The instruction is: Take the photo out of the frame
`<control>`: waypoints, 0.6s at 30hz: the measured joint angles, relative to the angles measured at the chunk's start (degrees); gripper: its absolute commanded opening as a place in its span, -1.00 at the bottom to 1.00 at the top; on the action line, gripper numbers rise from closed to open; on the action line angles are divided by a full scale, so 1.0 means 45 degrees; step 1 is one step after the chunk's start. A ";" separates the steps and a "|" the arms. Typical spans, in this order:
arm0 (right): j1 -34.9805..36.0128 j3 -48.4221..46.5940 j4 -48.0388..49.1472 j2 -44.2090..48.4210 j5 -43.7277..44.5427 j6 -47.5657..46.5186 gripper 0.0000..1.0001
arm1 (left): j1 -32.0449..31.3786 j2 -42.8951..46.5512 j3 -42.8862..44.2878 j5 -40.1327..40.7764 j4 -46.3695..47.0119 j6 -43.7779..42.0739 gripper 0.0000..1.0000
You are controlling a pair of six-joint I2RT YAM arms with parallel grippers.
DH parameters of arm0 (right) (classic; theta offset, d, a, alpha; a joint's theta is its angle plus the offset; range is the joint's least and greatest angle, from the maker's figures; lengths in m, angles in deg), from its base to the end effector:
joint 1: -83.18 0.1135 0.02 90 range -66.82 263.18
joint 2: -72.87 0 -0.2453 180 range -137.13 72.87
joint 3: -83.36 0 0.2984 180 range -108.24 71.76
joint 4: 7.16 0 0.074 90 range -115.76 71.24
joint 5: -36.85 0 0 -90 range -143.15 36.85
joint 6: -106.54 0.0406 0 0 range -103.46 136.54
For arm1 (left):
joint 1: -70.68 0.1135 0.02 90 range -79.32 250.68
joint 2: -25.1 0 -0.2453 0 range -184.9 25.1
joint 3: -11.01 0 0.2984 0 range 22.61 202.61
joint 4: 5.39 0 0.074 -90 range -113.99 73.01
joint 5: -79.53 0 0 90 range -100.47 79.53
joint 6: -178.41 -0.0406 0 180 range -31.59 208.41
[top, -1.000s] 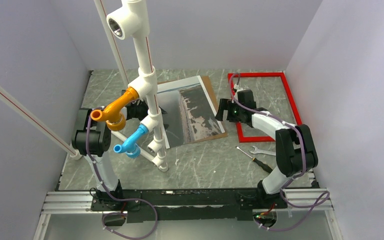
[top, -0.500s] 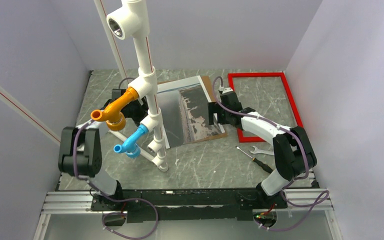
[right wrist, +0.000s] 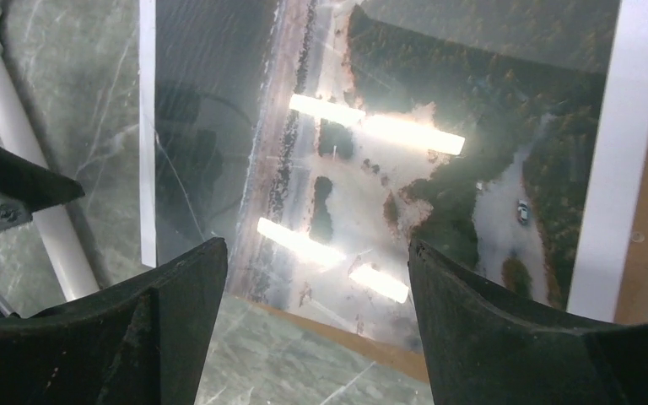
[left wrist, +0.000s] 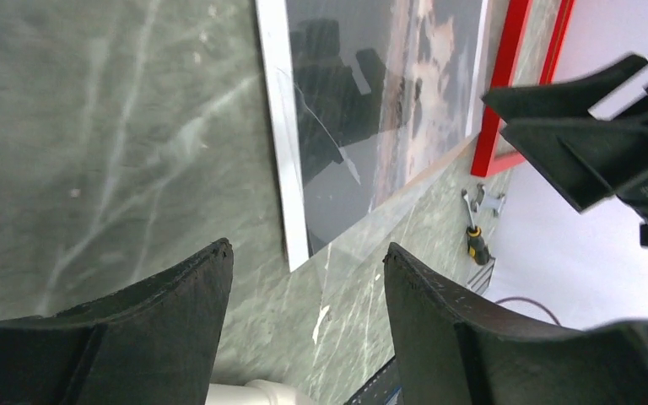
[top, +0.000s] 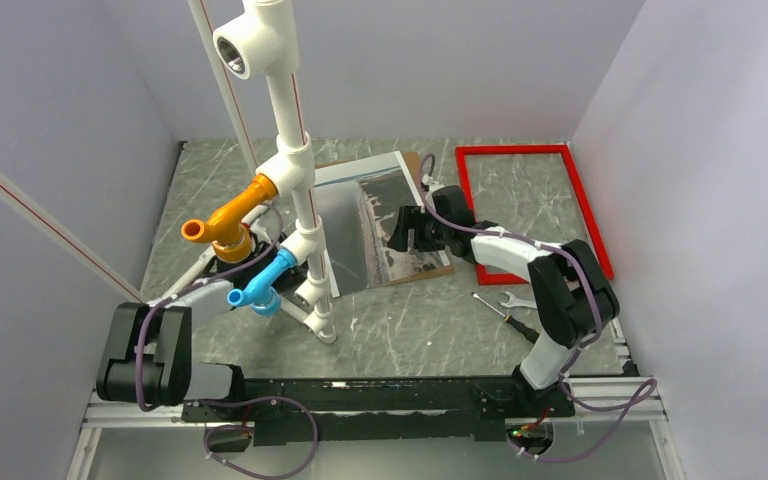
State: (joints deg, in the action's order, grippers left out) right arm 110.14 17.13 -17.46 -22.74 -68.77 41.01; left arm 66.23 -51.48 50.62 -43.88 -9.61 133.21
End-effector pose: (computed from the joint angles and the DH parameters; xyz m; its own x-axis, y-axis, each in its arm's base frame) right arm 0.3436 0.1870 0.1390 -0.7754 0.0532 -0.6293 -0.3298 0.8157 0.4753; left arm 0.2801 -0.0442 0.1016 -0.8026 -0.5275 -0.2785 -0.1236 0.6037 -0.7876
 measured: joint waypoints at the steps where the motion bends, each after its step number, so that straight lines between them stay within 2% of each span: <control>1: -0.0005 0.0005 0.0117 -0.0189 -0.0078 0.0058 0.59 | -0.0141 0.0000 -0.0223 -0.0034 0.0277 0.0107 0.39; 9: -0.0005 0.0228 0.0525 -0.0957 -0.0291 0.0141 0.59 | -0.2176 -0.0078 -0.0529 0.0355 0.2497 0.0461 0.37; 18: -0.0005 0.0228 0.1083 -0.1375 -0.0461 0.0243 0.57 | -0.2565 -0.1360 -0.1472 0.1044 0.4352 0.1462 0.35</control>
State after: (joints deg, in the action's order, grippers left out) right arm 110.12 18.15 -12.59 -28.93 -70.85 42.10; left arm 54.69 -57.60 44.00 -39.18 9.97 139.79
